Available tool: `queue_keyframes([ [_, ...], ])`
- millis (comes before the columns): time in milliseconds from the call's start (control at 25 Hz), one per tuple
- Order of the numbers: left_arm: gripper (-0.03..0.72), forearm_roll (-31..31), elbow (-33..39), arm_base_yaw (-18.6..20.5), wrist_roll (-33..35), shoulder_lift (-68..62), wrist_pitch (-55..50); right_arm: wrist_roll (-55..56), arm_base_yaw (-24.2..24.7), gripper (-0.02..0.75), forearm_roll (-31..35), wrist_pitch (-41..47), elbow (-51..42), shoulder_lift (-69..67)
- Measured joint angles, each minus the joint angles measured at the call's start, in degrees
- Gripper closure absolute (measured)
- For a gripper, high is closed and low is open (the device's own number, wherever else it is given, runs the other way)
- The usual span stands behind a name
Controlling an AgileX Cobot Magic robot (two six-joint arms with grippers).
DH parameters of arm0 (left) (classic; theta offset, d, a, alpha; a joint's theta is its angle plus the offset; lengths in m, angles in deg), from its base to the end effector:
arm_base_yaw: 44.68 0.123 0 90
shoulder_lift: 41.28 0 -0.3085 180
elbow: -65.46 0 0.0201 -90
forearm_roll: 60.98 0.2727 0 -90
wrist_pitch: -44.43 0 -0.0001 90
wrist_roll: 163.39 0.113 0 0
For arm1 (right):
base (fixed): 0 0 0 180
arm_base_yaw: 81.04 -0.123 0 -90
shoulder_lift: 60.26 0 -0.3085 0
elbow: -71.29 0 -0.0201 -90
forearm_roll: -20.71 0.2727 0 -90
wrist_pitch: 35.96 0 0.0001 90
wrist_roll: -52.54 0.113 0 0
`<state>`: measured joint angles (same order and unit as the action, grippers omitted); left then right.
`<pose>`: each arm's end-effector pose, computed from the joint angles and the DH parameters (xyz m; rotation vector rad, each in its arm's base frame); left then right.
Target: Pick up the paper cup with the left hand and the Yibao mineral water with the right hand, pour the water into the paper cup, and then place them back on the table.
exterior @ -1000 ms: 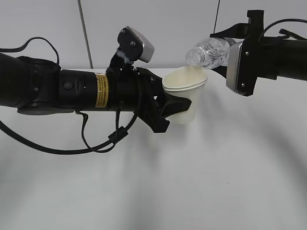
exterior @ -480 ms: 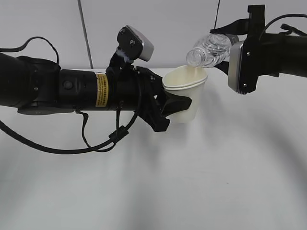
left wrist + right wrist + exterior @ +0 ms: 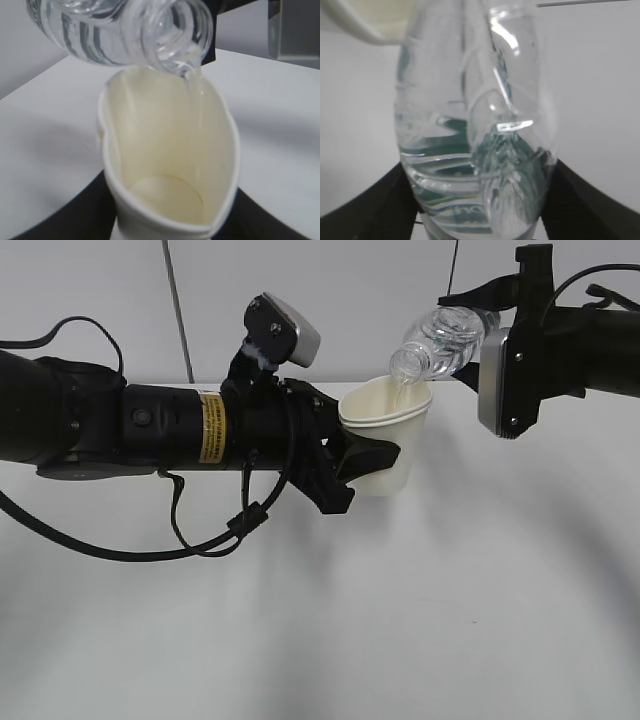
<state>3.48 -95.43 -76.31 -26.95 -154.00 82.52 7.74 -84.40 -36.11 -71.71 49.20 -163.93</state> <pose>0.3264 -0.2749 0.2037 1.1292 1.6278 -0.7679 0.3976 0.0786 0.2554 -1.6124 0.8889 -0.6887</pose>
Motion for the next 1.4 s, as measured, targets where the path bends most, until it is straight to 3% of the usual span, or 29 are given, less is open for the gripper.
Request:
queue_keyframes([
  [1400, 0.353, -0.3, 0.0, -1.2, -0.2, 0.0, 0.1, -4.8, 0.0, 0.237, 2.0, 0.0, 0.0, 0.0],
])
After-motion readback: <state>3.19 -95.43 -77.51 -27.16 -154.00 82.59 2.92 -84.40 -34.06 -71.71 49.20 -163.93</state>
